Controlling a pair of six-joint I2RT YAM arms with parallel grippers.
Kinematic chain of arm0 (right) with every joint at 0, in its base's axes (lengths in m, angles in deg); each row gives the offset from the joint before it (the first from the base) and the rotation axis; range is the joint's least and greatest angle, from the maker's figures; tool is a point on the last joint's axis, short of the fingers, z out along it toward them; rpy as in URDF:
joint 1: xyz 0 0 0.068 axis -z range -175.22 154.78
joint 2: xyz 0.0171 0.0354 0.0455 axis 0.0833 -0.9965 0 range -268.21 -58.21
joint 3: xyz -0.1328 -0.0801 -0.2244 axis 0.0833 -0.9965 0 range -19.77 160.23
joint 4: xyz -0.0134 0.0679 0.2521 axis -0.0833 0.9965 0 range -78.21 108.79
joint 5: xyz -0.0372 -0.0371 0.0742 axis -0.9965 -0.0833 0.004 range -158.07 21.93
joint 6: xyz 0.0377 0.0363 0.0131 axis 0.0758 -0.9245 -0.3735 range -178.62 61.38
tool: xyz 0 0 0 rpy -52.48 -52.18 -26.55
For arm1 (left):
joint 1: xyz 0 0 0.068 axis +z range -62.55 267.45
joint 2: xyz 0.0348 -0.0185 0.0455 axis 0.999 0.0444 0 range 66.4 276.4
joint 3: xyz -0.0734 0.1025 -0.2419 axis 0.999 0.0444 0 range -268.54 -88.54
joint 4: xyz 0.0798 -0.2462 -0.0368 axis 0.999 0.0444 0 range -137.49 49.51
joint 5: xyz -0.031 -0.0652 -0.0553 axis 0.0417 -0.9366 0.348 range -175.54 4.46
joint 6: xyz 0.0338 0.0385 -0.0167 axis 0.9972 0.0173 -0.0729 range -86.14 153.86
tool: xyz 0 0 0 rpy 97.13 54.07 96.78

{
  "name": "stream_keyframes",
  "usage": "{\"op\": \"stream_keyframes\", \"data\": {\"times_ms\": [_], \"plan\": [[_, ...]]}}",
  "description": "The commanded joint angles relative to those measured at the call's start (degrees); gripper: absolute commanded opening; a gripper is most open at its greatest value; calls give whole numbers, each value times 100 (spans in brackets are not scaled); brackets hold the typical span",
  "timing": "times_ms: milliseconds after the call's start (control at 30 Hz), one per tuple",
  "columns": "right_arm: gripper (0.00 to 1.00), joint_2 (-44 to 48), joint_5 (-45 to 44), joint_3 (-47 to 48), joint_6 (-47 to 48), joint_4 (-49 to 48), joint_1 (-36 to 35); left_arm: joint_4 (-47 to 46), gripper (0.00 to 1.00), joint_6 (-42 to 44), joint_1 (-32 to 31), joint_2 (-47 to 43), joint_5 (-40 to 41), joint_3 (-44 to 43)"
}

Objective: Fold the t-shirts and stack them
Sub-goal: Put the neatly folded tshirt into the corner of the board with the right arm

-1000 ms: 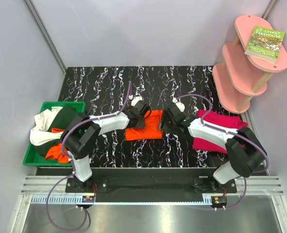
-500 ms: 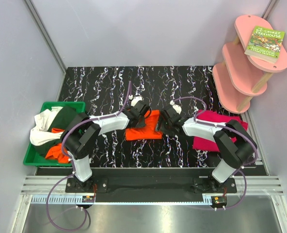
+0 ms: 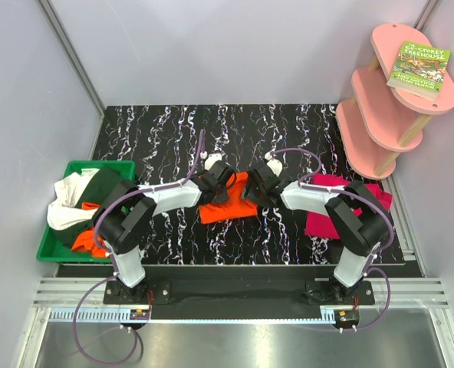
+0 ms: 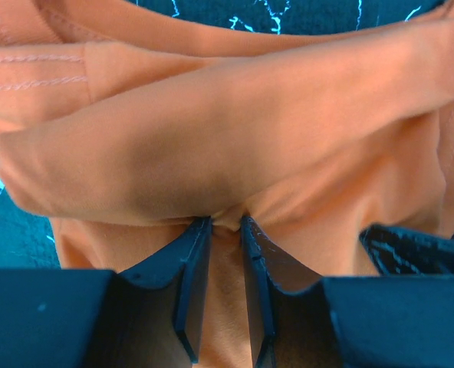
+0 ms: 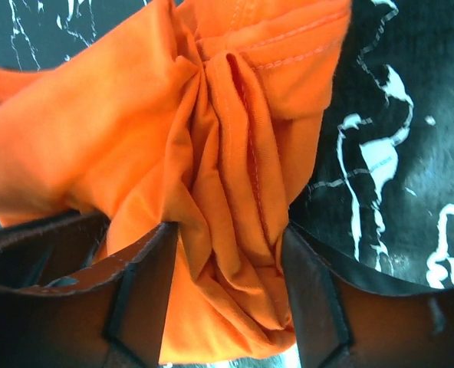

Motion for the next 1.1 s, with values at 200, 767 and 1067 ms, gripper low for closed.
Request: {"op": "stream_keyframes", "data": {"times_ms": [200,767,1067], "plan": [[9,-429,-205,-420,-82,891,-9,334,28,-111,8,-59,-82,213],[0,1153,-1540,792,1175,2236,-220,343,43,-330,8,-717,190,318],[0,1883,-2094,1284,1394,2974,-211,738,65,-383,8,-2211,480,582]]}}
